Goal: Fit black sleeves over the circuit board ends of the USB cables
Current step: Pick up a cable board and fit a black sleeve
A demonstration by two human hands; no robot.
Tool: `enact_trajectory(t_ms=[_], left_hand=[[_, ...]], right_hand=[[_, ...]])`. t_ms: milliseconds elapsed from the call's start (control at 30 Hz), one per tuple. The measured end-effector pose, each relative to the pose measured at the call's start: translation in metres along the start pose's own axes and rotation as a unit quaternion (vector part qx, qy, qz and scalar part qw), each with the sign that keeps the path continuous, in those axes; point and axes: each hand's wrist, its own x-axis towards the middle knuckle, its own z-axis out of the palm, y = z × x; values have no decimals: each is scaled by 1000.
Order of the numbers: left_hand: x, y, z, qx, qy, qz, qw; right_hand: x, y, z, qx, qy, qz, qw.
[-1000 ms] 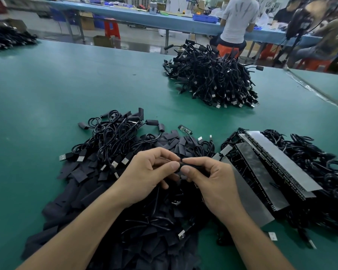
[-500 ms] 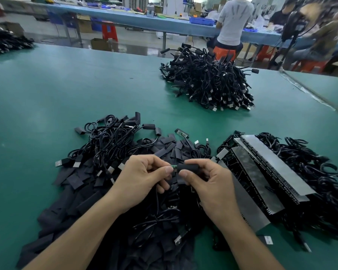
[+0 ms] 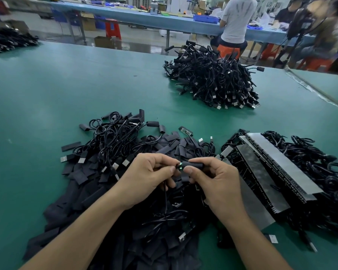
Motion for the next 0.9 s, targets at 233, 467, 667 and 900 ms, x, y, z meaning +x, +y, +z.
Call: enact_trajectory(t_ms=[233, 467, 667, 900], left_hand=[[-1, 2, 1, 22, -4, 10, 1000], [-1, 1, 0, 30, -5, 9, 1000], [0, 0, 0, 1, -4, 11, 1000], [2, -2, -1, -36, 39, 0, 999]], right_hand=[[0, 2, 1, -33, -21, -9, 999], [-1, 2, 0, -102, -17, -38, 994], [-1, 2, 0, -121, -28, -65, 990], [0, 3, -1, -43, 47, -34, 997]])
